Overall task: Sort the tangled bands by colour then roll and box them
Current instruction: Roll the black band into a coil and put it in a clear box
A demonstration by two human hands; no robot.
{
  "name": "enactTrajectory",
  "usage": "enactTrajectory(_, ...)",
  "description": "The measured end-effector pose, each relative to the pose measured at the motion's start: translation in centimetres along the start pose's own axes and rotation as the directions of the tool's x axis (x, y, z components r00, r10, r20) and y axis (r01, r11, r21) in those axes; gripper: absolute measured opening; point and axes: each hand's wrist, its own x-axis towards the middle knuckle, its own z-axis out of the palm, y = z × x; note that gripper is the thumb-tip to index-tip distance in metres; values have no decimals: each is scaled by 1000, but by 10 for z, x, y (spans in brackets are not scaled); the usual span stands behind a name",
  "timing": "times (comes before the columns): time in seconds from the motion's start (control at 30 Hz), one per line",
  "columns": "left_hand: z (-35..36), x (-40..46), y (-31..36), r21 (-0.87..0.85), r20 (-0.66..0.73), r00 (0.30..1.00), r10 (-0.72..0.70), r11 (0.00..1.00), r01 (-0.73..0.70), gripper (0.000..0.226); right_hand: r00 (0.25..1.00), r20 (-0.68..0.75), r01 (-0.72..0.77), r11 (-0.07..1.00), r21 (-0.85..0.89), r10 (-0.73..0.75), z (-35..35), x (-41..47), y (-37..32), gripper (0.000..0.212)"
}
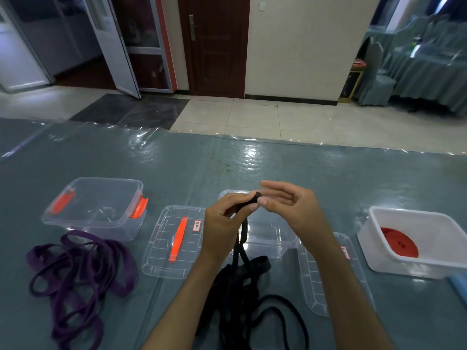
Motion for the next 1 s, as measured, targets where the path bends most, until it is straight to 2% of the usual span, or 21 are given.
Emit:
enactTrajectory(0.1,4,3,1,19,-3,1000,11,1000,-11,25,995,1,97,991,88,-97,5,2,-1,25)
enactTrajectory(0.23,7,-2,2,-24,-2,1000,-11,1000,11,28,978,-61,201,980,-7,-201,9,5,3,17)
enactTrajectory(0.5,8,6,15,-103,83,995,-58,992,66,32,974,-124,216,942,259,-189,11,2,5,10)
enactTrajectory(0.57,7,6,17,-105,80,994,-69,991,77,31,973,-118,222,944,243,-199,12,1,7,9)
enactTrajectory(0.67,5,4,20,-124,61,995,-75,989,82,29,962,-120,256,963,83,-245,8,1,8,8)
enactTrajectory(0.73,4,3,24,-162,27,995,-95,982,98,28,960,-93,269,962,36,-265,5,1,7,10)
enactTrajectory(0.87,6,4,32,-202,0,995,-104,974,102,27,960,-41,281,951,126,-278,5,0,4,16)
enactTrajectory(1.0,8,8,39,-241,-58,995,-78,968,62,23,958,-53,287,937,198,-282,8,0,6,22)
